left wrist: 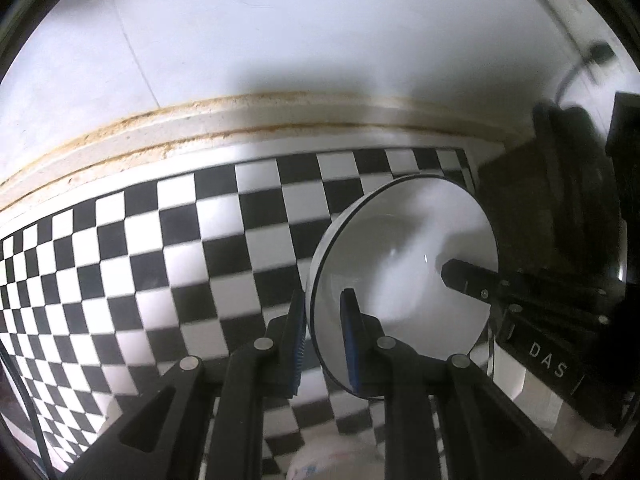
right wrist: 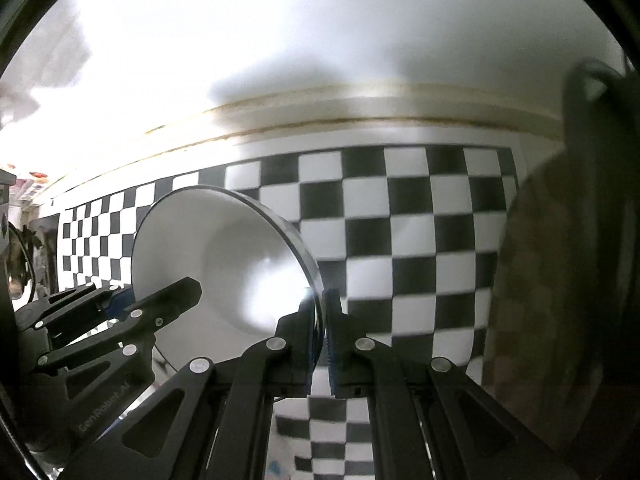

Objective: Organize plates and bowls

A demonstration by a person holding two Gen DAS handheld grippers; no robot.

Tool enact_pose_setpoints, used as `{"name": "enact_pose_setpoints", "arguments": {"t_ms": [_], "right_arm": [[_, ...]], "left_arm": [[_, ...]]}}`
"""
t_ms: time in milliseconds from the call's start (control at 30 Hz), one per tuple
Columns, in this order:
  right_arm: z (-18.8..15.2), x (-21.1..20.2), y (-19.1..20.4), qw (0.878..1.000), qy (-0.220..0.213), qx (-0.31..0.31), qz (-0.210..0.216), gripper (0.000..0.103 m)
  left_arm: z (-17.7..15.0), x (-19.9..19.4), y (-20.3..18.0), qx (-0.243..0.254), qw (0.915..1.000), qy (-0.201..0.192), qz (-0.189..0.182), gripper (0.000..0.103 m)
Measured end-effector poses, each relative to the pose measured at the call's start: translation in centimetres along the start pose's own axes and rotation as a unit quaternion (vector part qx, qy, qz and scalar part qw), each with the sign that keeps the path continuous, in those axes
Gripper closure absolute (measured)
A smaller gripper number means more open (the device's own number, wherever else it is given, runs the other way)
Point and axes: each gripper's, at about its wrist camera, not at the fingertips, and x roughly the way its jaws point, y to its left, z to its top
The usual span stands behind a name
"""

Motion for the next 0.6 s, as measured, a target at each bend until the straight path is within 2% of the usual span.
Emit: {"name": "enact_pose_setpoints", "arguments": {"t_ms": [300, 500, 600], "right_arm": [[-9.2, -2.7, 1.9, 1.0, -0.014, 0.016, 0.01, 0.097], [-16.0, -3.3, 2.7, 0.999, -0.024, 0.024, 0.017, 0.097], [-18.3, -3.3, 3.0, 0.999, -0.023, 0.024, 0.022, 0.097]], "left_arm": [[-8.1, -2.8, -0.8, 0.036, 0.9993, 0.005, -0.007, 0.088], [-13.3, -4.2, -1.2, 0.055, 0.9983, 0.01, -0.013, 0.088], [-15.4, -4.8, -0.9, 0.065, 0.9978, 0.012, -0.011, 0.088]]}}
